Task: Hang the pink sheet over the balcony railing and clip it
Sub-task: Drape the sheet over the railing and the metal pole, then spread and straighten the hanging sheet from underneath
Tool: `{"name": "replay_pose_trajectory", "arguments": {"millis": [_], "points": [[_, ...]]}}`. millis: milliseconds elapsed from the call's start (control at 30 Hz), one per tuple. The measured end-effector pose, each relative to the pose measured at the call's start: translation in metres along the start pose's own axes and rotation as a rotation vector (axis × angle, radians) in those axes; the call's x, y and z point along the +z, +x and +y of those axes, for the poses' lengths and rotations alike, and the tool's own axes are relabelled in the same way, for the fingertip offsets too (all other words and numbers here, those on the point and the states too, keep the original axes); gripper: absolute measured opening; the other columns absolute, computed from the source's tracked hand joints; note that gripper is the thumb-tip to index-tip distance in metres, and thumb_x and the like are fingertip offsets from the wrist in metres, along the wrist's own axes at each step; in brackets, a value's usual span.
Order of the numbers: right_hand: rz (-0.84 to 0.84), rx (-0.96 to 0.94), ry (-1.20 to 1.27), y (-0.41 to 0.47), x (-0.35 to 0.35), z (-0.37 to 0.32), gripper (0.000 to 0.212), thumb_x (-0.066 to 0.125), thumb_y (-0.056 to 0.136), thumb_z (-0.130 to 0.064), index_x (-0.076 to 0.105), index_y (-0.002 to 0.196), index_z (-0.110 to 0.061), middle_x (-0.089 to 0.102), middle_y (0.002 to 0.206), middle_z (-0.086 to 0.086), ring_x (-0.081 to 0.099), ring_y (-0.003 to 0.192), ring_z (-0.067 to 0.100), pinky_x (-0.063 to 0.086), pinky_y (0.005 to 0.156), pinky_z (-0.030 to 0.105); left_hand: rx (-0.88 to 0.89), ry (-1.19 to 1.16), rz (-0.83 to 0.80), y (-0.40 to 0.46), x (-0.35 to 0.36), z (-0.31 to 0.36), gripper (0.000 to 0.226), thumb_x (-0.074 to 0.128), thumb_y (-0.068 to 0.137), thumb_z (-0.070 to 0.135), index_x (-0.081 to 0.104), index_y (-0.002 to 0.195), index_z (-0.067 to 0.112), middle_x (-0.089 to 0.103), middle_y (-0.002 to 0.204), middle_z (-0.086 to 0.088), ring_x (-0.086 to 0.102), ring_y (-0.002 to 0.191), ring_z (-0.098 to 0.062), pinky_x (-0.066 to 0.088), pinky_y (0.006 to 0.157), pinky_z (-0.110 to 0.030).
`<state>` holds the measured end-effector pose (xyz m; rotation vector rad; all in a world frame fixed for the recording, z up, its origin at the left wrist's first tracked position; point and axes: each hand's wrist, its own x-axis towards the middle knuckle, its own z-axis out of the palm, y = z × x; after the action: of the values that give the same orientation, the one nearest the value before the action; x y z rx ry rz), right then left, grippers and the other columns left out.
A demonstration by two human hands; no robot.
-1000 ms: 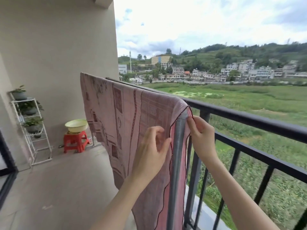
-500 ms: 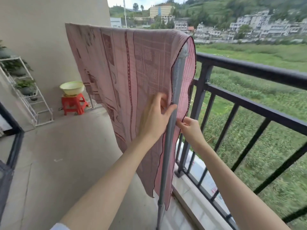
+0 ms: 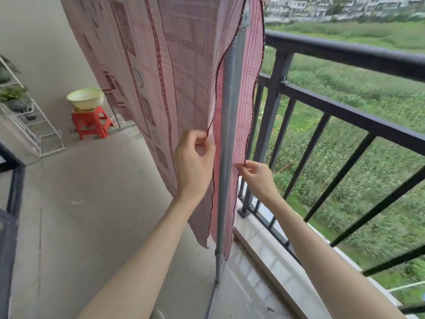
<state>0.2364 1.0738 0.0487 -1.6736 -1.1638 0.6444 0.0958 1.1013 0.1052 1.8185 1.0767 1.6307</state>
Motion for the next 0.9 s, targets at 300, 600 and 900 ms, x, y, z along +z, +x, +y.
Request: {"name": "replay_pose_trajectory", "arguments": {"millis": [300, 600, 900], "points": [[0.065, 0.057, 0.026, -0.007, 0.030, 0.010, 0.023, 0.055, 0.093, -0.021, 0.070, 0.103, -0.009, 0.069, 0.095, -0.002, 0.063, 0.091, 0.013, 0.048, 0.086, 0.027, -0.039, -0.008, -0.098, -0.013, -0.023, -0.023, 0.012, 0.059, 0.086, 0.005, 0.053, 0.083, 0.016, 0.053, 0.077, 0.014, 0.053, 0.072, 0.007, 0.040, 0.067, -0.005], [0.119, 0.352, -0.038, -0.063, 0.075, 0.061, 0.011, 0.049, 0.093, -0.020, 0.059, 0.094, -0.016, 0.066, 0.098, 0.005, 0.062, 0.093, 0.020, 0.045, 0.076, 0.029, -0.263, -0.021, -0.461, -0.043, -0.045, -0.094, 0.018, 0.052, 0.091, 0.011, 0.057, 0.103, 0.025, 0.058, 0.101, 0.008, 0.052, 0.085, 0.009, 0.038, 0.072, -0.004], [-0.030, 0.654, -0.162, -0.096, 0.184, 0.068, 0.026, 0.046, 0.094, -0.015, 0.065, 0.107, -0.002, 0.067, 0.109, 0.015, 0.060, 0.104, 0.030, 0.044, 0.082, 0.032, -0.561, 0.126, -0.857, -0.056, -0.118, -0.223, 0.030, 0.047, 0.091, 0.003, 0.052, 0.119, 0.010, 0.058, 0.114, -0.002, 0.055, 0.092, -0.013, 0.037, 0.069, 0.000]]}}
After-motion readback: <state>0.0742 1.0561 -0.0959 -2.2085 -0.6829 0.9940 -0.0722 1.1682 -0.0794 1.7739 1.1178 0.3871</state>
